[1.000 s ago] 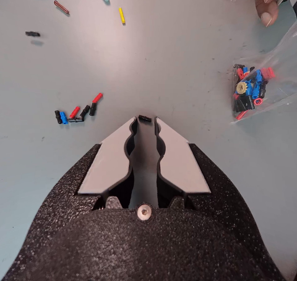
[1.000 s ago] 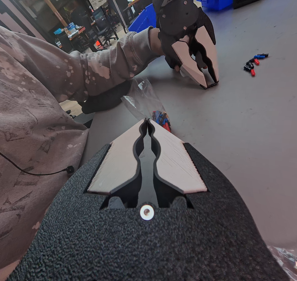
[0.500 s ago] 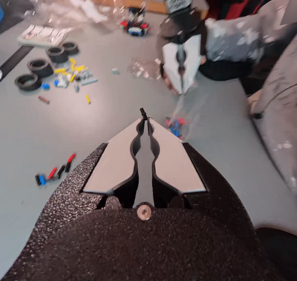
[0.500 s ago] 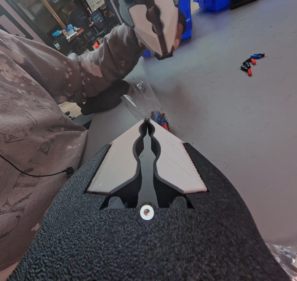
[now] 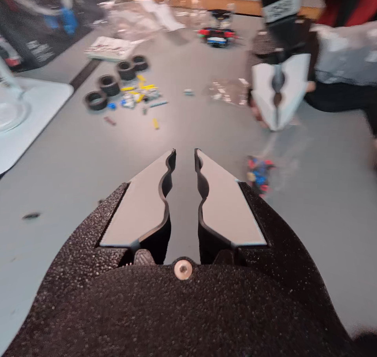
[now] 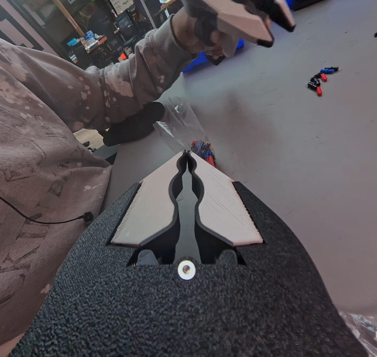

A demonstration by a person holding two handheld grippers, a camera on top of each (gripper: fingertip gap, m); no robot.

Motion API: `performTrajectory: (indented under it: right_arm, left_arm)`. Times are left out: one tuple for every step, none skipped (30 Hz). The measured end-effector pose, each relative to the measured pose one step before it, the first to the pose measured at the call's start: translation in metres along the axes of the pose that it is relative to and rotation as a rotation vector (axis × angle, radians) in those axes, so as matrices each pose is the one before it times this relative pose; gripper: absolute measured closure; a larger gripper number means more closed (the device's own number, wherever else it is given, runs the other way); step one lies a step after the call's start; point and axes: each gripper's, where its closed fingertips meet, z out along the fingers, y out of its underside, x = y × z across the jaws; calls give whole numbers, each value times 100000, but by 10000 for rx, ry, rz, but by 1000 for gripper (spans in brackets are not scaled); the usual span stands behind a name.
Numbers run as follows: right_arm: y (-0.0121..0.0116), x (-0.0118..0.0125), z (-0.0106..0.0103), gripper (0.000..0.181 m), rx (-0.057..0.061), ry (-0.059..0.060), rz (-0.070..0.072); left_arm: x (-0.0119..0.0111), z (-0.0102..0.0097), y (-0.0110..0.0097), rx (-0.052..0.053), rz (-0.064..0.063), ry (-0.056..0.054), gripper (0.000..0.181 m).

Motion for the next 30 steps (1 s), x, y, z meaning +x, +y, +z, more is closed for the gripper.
performTrajectory:
  right_arm:
    - [3,-10,23,181,-5,-13,12]
    - [4,-9,18,181,2,-16,16]
    - [-1,-12,7,181,-2,-6,10]
    - [-4,14,-4,181,6,-2,4]
    - [-15,6,-11,181,10,-1,7]
    - [-17,9,-16,181,15,3,6]
    - [-17,4,-16,181,15,0,6]
    - [-17,4,-23,181,13,-4,12]
    - [-18,19,-22,181,13,-5,23]
    - [-13,14,-30,181,17,-11,30]
    - [-28,23,-30,181,21,-16,35]
    - [-21,22,-21,181,19,-18,44]
    - [-22,40,-27,181,17,-11,43]
    - [-19,16,-35,181,15,-9,25]
    - [-12,13,-32,181,7,-5,8]
    - [11,-3,-24,181,-3,-4,-5]
    - [10,-13,-5,181,-7,-13,-7]
    - [23,-25,14,181,-15,-21,1]
    - [21,-26,27,181,-19,-24,6]
    - [10,-6,7,181,-9,-16,7]
    - [1,-12,0,181,0,-7,3]
    - [5,6,4,181,3,2,1]
    - [-11,8,-7,181,5,8,-7]
    - [-2,1,-4,181,5,14,-14]
    - [0,5,-6,181,-1,22,-21]
    - [20,6,-9,181,-9,19,-23]
    - [3,5,-1,181,-1,14,-15]
    - [8,5,2,181,-4,6,-6]
    - [5,3,3,181,-7,0,2]
    - [15,2,18,181,-9,0,2]
  left_arm:
    - [-3727,-77,1016,-75,-662,-1396,160]
    - [-3480,295,1298,-312,-600,-1236,159]
    - [-2993,617,1328,-416,-477,-983,158]
    - [-2455,784,1032,-314,-342,-755,155]
    - [-1989,823,763,-232,-275,-579,155]
    - [-1449,850,630,-262,-288,-344,155]
    - [-872,814,461,-255,-263,-88,154]
    - [-544,684,267,-254,-230,11,153]
    - [-390,483,-29,-166,-155,-13,153]
    - [-253,294,-410,63,-47,-52,151]
    - [-119,235,-440,84,-23,-36,152]
    - [-58,276,-175,-72,-42,-26,154]
    - [-162,312,84,-197,-30,-102,154]
    - [-181,319,219,-224,18,-119,155]
    - [-74,270,185,-149,40,-49,157]
    - [-41,118,23,-34,2,-24,159]
    - [-65,22,-42,-8,-15,-29,165]
    - [20,29,15,-19,-8,26,166]
    - [98,25,6,-5,0,63,168]
    - [113,6,2,4,73,46,171]
    - [136,-3,14,-3,132,49,173]
    - [102,-1,-4,-3,131,17,177]
    - [25,-6,-3,2,108,-29,177]
    - [80,-32,-4,16,112,10,178]
    - [184,-82,-22,45,130,73,178]
    - [211,-155,-21,63,97,84,178]
    - [210,-212,-51,83,70,79,178]
    - [346,-299,-168,135,92,146,178]
    - [363,-380,-207,135,70,141,178]
    - [331,-423,-255,118,82,103,178]
